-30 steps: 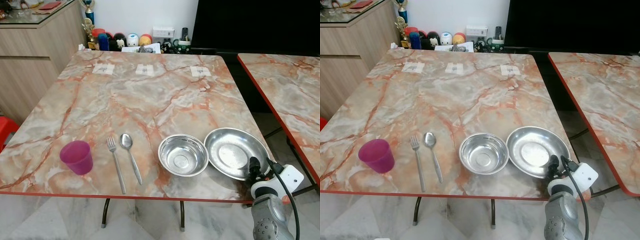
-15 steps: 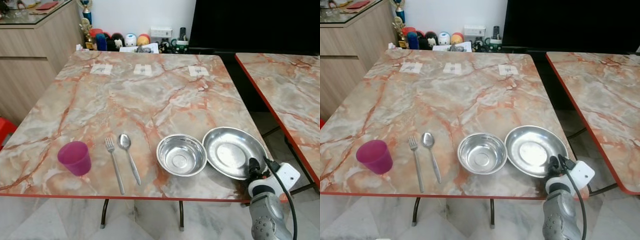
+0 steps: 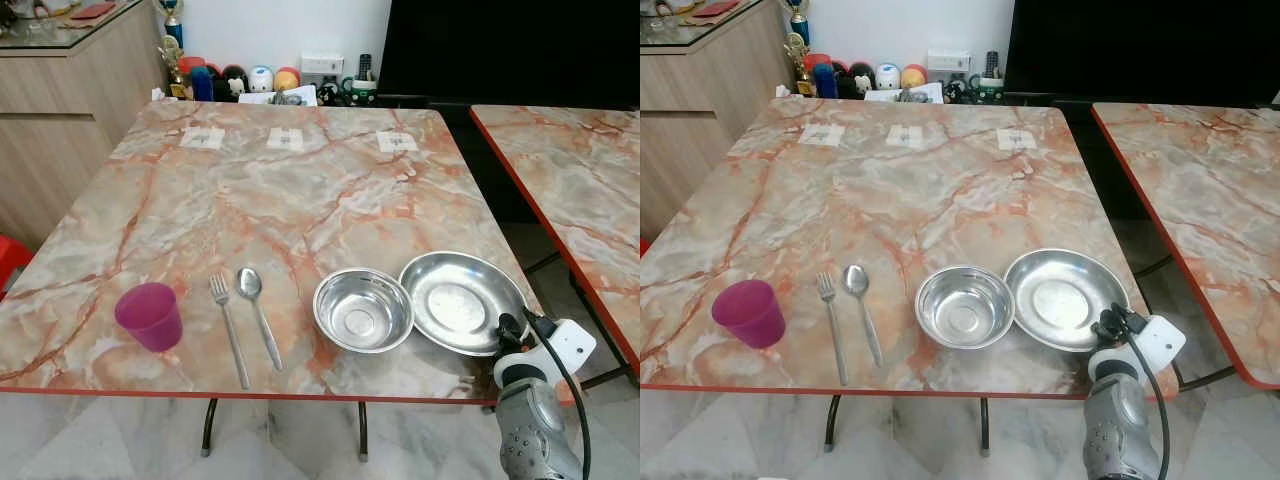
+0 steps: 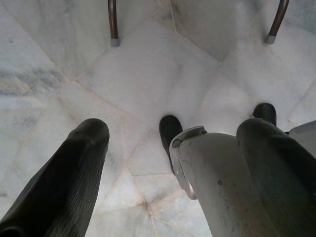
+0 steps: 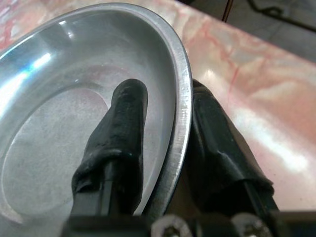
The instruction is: Setting the table
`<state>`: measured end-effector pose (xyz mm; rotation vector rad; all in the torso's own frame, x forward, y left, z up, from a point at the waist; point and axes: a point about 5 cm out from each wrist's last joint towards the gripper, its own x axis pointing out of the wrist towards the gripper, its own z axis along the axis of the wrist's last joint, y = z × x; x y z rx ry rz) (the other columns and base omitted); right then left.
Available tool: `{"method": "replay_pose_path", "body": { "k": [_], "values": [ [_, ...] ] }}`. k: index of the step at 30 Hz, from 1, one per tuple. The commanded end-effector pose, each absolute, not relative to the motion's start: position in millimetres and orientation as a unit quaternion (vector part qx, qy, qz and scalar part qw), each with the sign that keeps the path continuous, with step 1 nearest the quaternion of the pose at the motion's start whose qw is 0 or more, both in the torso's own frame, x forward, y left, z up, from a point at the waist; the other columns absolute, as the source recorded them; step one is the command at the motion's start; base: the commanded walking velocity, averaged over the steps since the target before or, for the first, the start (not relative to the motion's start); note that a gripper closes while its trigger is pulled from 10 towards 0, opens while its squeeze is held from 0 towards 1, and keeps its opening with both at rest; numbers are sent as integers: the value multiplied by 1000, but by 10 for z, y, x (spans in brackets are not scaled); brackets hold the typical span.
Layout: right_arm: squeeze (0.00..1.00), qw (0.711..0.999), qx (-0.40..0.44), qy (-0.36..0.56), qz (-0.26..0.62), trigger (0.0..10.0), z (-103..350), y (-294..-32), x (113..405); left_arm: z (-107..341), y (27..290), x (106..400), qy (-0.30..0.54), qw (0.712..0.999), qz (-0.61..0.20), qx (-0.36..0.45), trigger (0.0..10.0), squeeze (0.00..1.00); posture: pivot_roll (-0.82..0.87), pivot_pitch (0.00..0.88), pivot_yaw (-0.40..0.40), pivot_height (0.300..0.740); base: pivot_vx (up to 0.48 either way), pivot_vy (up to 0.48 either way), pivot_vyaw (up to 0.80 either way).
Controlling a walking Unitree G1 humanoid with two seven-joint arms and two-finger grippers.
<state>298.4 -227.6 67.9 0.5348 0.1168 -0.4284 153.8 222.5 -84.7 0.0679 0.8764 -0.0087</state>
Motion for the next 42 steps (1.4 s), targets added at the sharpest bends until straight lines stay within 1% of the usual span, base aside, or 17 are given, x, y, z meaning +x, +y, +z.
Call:
{"method": "replay_pose_path", "body": {
  "k": [1,3,7,12,18,20,27,28,29,36,42],
  "values": [
    [0,941,242,58,-230,0,645,-2330,2928,-883,2209,1467,437,899,-7,34,10000,0,9,111,-51,740,0,0,0],
    [0,944,227,40,-238,0,697,-2356,2908,-882,2203,1472,436,899,-8,35,10000,0,7,111,-50,740,0,0,0],
    [0,939,221,0,-263,0,797,-2429,2839,-878,2185,1491,433,900,-11,38,10000,0,4,111,-50,740,0,0,0],
    [0,940,217,-20,-263,0,854,-2439,2786,-874,2175,1506,431,901,-13,41,10000,0,5,110,-49,740,0,0,0],
    [0,932,245,-61,-259,0,959,-2440,2688,-871,2163,1519,429,902,-10,40,10000,0,-1,111,-46,740,0,0,0],
    [0,920,279,-87,-261,0,1046,-2455,2687,-872,2159,1518,428,903,-8,41,10000,0,-1,112,-43,740,0,0,0],
    [0,913,294,-107,-262,0,1154,-2447,2717,-872,2169,1508,426,904,4,40,10000,0,4,110,-43,740,0,0,0],
    [0,914,294,-110,-258,3843,1169,-2440,2722,-872,2180,1505,425,904,9,39,10000,0,4,110,-43,740,0,0,0],
    [0,915,293,-112,-254,10000,1183,-2434,2725,-869,2214,1495,425,904,22,33,10000,0,4,110,-42,740,0,0,0],
    [0,916,303,-120,-234,10000,1217,-2418,2727,-862,2374,1426,429,901,67,10,10000,0,8,102,-42,740,0,0,0],
    [0,916,312,-135,-214,10000,1289,-2370,2787,-867,2417,1387,434,898,74,12,10000,0,8,89,-41,740,0,-82,0]
  ]
}}
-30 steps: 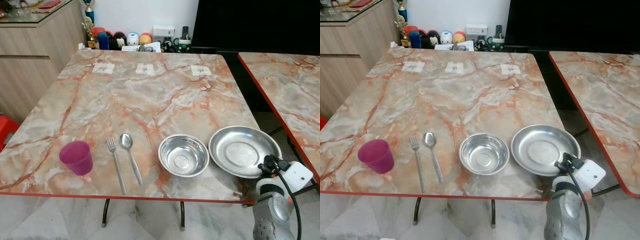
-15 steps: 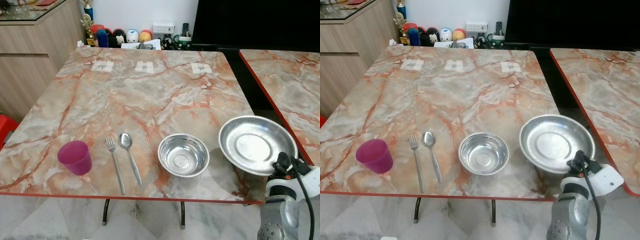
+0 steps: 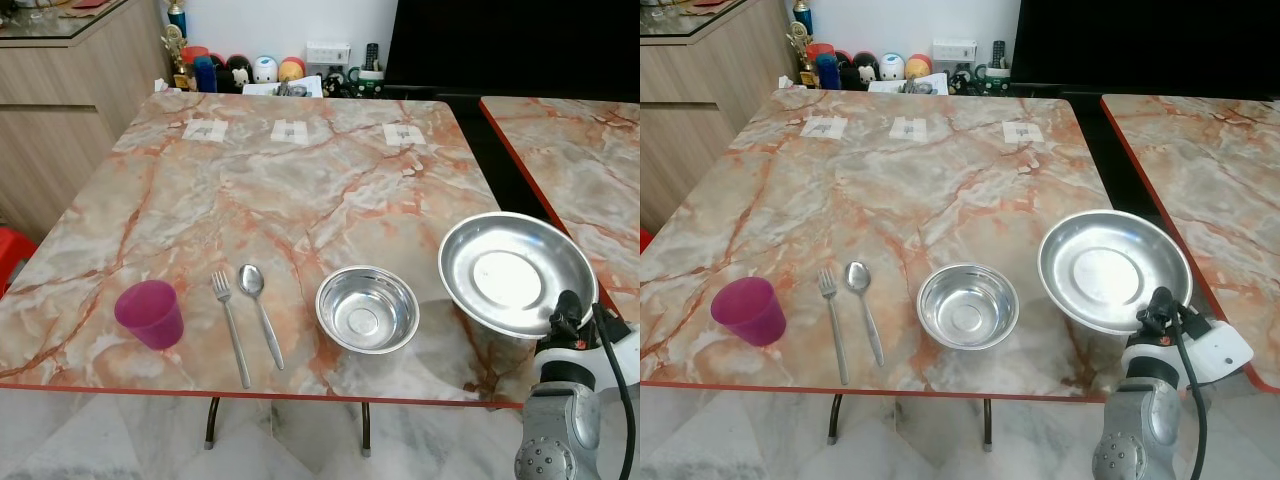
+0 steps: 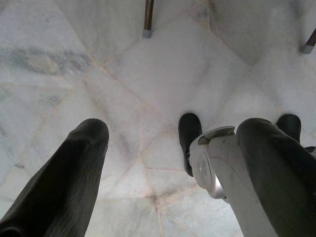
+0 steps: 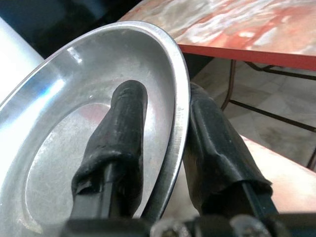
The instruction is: Setting the table
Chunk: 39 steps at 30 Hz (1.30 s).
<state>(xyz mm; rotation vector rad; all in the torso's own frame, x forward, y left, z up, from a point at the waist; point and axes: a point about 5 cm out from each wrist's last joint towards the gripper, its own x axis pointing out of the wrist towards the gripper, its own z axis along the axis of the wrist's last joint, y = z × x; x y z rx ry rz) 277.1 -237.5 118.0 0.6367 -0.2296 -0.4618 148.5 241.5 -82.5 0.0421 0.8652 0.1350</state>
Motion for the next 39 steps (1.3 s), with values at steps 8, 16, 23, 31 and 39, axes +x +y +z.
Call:
{"method": "replay_pose_path", "body": {
  "k": [8,16,23,31,39],
  "values": [
    [0,920,307,-138,-199,10000,1312,-2321,2827,-862,2381,1426,431,900,68,10,10000,0,0,69,-39,740,0,-288,0],
    [0,922,305,-138,-197,10000,1309,-2318,2826,-862,2339,1452,430,901,55,14,10000,0,-4,60,-37,740,0,-356,0],
    [0,923,304,-135,-192,10000,1310,-2291,2841,-865,2333,1449,431,901,52,16,10000,0,-3,58,-36,740,0,-374,0],
    [0,924,302,-135,-191,10000,1313,-2281,2847,-869,2333,1440,433,900,51,18,10000,0,-4,58,-35,740,0,-375,0],
    [0,924,302,-134,-192,10000,1312,-2280,2857,-869,2317,1450,433,900,47,18,10000,0,-8,66,-36,740,0,-374,0]
  ]
}}
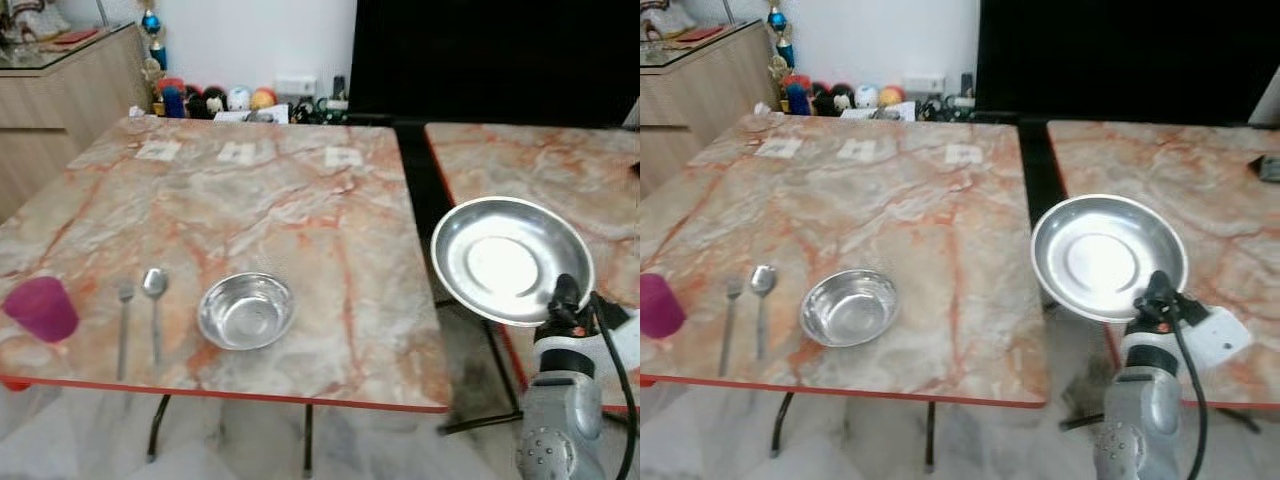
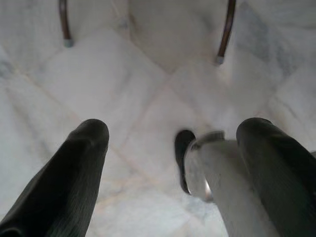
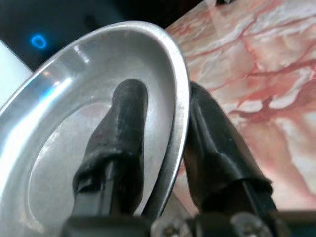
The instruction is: Setting the table
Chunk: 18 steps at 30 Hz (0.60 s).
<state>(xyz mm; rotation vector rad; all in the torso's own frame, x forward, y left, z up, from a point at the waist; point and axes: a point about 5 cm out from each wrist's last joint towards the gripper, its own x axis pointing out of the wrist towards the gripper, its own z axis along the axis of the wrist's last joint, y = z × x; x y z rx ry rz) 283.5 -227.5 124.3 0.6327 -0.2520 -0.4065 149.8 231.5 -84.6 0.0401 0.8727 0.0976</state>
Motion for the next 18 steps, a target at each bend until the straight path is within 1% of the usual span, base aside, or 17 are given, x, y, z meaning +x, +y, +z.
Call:
{"method": "replay_pose_path", "body": {
  "k": [1,18],
  "values": [
    [0,924,302,-133,-192,10000,1309,-2268,2863,-867,2319,1455,432,900,47,18,10000,0,-9,72,-36,740,0,-375,0],
    [0,924,306,-126,-192,10000,1298,-2234,2915,-882,2308,1425,437,898,50,15,10000,0,-9,92,-39,740,0,-373,0]
  ]
}}
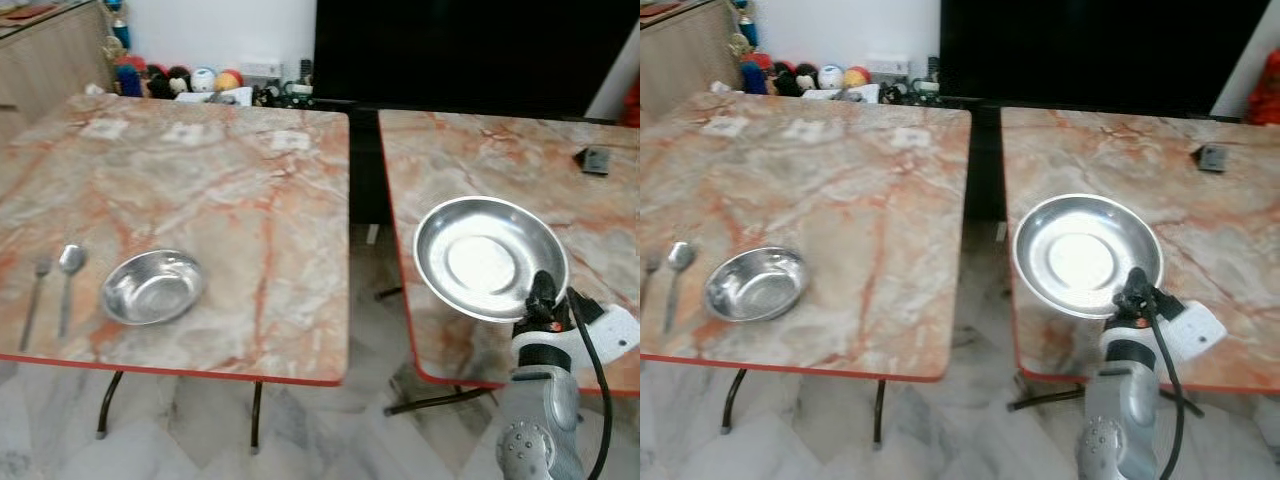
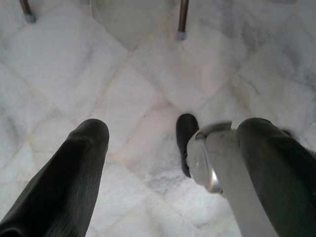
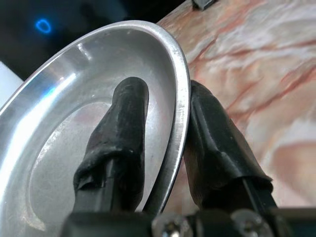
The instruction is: Setting the table
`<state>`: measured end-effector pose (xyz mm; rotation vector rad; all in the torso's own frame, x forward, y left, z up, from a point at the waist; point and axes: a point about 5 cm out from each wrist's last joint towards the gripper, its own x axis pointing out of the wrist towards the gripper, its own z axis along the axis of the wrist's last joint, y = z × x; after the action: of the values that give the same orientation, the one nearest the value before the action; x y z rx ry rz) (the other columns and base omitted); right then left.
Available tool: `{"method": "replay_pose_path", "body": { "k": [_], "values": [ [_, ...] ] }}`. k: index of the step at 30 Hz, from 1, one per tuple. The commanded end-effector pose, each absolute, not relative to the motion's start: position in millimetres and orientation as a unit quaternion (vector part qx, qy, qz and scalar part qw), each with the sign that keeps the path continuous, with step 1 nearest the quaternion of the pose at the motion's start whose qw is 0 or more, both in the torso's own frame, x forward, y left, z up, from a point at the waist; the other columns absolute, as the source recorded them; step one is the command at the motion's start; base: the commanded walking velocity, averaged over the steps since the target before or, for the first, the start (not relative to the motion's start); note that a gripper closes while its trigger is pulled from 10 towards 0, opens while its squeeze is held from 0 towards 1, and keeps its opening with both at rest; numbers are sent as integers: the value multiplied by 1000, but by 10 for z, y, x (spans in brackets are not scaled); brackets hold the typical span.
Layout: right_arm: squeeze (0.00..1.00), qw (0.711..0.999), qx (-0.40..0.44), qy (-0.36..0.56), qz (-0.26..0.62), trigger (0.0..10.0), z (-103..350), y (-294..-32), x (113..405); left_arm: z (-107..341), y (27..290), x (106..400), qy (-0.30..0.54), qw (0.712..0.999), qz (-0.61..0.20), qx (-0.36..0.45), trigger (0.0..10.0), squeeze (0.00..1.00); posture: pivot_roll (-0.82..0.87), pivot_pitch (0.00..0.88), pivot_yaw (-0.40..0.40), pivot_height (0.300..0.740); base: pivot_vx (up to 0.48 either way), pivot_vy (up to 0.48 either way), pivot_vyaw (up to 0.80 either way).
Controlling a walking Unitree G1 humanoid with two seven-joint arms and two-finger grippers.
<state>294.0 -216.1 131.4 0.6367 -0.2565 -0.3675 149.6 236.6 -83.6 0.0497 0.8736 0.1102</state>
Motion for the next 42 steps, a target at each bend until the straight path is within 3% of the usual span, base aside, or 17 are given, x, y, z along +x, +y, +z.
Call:
{"method": "replay_pose_path", "body": {
  "k": [1,26,42],
  "values": [
    [0,924,306,-126,-192,10000,1296,-2230,2917,-883,2306,1425,437,898,50,15,10000,0,-9,92,-39,740,0,-371,0],
    [0,915,306,-114,-238,10000,1237,-2299,2937,-892,2291,1414,439,897,50,14,10000,0,-11,110,-37,740,0,-372,0],
    [0,882,337,-80,-318,10000,1069,-2410,2871,-892,2296,1410,439,897,54,13,10000,0,-11,116,-36,740,0,0,0]
  ]
}}
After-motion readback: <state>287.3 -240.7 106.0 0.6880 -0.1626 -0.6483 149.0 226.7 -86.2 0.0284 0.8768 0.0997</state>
